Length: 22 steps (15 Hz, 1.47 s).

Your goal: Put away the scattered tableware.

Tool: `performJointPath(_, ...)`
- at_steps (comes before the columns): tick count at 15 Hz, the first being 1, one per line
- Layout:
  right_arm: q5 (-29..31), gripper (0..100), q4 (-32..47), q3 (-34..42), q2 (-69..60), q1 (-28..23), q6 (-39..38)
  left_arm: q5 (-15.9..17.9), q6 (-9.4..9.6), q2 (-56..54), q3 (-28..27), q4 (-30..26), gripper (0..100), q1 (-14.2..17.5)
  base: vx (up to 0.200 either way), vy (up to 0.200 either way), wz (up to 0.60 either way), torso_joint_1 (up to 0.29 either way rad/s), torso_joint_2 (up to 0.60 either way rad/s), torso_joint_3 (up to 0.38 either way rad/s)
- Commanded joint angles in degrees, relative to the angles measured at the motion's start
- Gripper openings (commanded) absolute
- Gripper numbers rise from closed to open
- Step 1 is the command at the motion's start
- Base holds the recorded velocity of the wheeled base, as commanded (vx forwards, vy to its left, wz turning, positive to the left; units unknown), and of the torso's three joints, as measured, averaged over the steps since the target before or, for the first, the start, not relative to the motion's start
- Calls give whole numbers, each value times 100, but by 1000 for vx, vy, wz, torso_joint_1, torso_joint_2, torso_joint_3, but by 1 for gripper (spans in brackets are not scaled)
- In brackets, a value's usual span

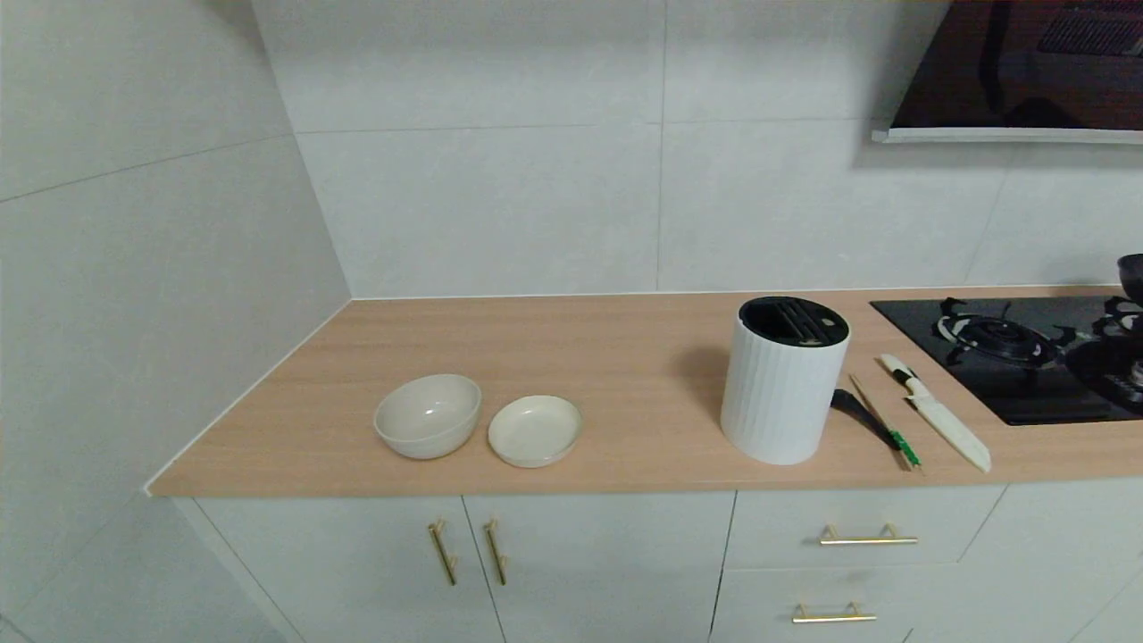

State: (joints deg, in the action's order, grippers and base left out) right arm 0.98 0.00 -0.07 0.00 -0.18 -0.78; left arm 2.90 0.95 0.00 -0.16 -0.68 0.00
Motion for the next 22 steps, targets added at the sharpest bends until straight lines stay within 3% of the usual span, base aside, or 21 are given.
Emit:
performJointPath(1,-1,100,0,-1,9,1,-1,0,2,0,7,-2,100,0,0,200,0,2,2,7)
performJointPath(17,-1,100,0,-1,9,1,-10,0,2,0,-2,-2,100,0,0,200,0,3,3,3)
performJointPath(22,-1,100,0,-1,9,1,-10,0,2,0,-2,-2,100,0,0,0,0,0,0,0)
